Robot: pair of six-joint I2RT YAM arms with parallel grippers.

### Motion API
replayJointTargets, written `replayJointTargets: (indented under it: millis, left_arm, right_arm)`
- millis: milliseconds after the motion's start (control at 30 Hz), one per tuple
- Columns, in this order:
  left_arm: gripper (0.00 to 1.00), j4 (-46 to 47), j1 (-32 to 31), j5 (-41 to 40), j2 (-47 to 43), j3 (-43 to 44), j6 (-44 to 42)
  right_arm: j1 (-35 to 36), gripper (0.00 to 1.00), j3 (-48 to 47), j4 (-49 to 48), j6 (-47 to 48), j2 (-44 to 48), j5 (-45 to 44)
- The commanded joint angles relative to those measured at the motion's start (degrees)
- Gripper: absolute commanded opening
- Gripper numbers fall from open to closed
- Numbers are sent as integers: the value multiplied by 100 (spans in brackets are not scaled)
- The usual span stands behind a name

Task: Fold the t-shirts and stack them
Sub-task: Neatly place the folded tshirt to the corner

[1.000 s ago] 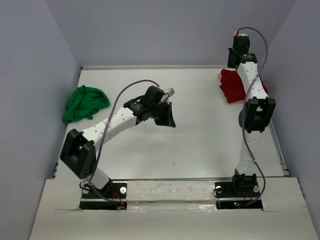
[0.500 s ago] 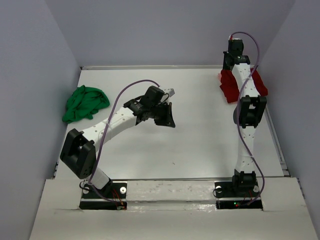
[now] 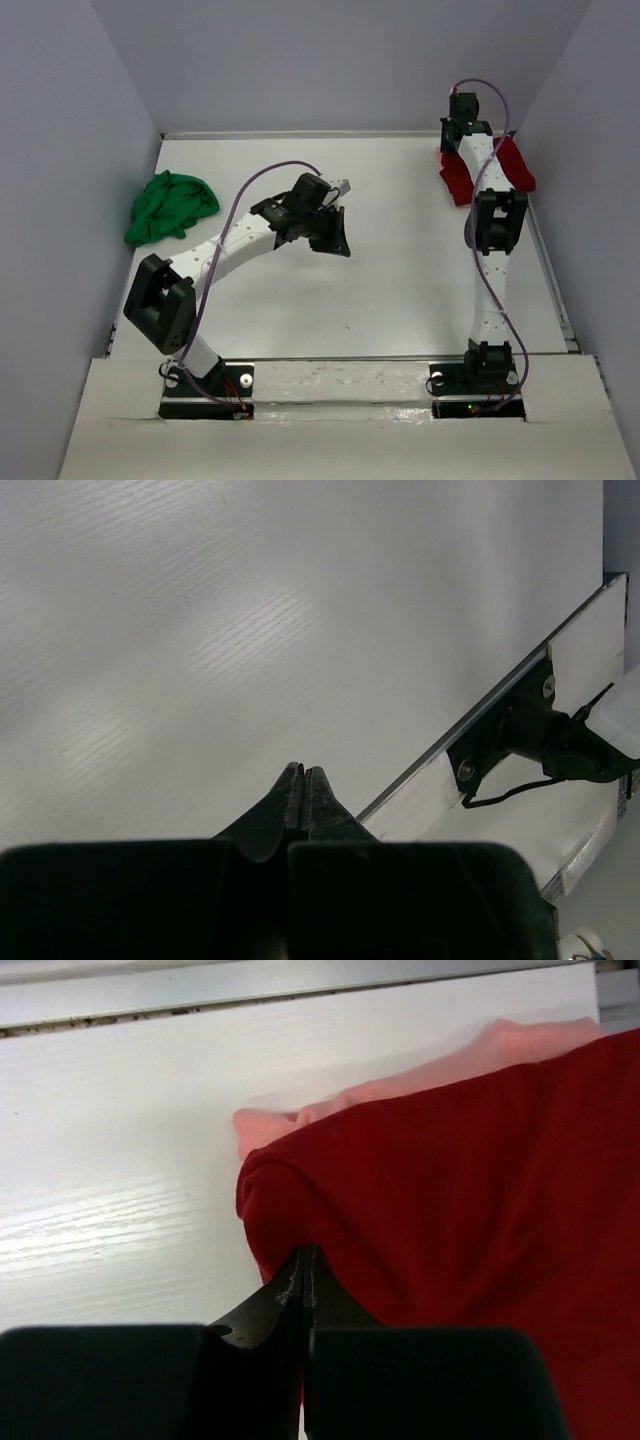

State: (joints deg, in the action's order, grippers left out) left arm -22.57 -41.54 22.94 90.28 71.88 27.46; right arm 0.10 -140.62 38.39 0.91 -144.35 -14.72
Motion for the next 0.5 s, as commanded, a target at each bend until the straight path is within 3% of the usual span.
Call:
replayJointTargets:
  millis: [0, 467]
  left_arm:
    - [0, -37, -21, 97, -2, 107, -110]
    - [0, -99, -21, 53, -89, -77, -57]
  right_arm:
    - [25, 0, -106, -262, 85, -268, 232]
    - [25, 0, -871, -350, 463, -963, 1147]
